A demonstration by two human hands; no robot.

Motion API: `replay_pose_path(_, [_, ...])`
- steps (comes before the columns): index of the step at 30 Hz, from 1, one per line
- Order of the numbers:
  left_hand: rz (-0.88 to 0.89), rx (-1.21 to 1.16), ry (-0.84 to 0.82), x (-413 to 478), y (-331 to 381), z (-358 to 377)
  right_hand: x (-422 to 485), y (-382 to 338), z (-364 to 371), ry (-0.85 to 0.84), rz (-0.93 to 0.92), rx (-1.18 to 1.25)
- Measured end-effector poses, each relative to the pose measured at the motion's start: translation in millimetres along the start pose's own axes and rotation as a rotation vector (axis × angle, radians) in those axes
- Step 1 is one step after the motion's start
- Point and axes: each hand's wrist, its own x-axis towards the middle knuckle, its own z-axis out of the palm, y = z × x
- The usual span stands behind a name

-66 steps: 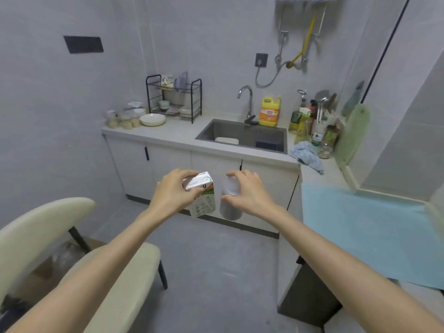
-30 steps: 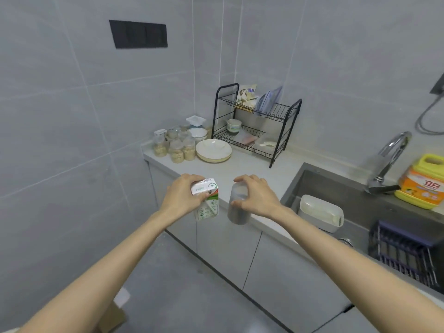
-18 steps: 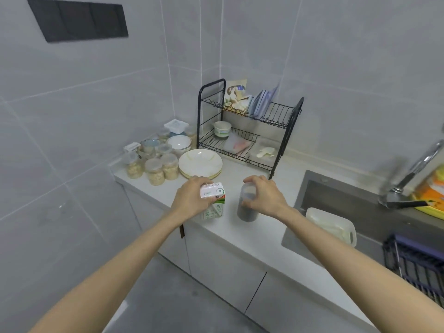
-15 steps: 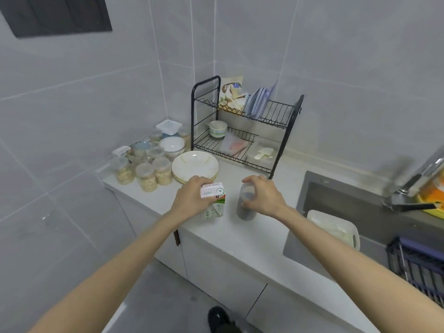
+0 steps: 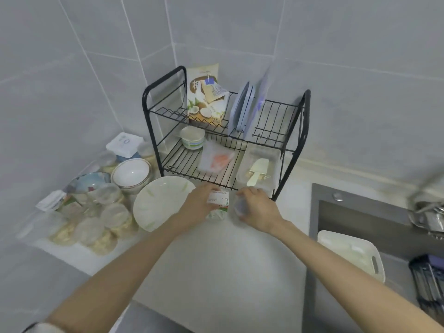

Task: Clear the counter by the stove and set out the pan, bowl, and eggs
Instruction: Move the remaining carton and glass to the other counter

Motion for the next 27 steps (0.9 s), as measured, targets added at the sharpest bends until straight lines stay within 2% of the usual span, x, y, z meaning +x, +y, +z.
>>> replay_pose_path(4, [0.005, 0.061, -0.136, 42, -10, -2, 24, 7, 7, -0.016, -0.020, -0.013])
replay_pose_path(8, [0.023, 0.047, -0.162, 61, -20, -1, 38, 9, 16, 0.051, -0.007, 0.014])
replay_pose_path(17, [0.028, -0.075, -0.098, 56, -28, -4, 47, 1, 24, 0.049, 0.000, -0.054])
replay_pose_path(27, [0.190, -0.077, 0.034, 8, -4, -29, -11, -13, 1, 0.223, 0.109, 0.075])
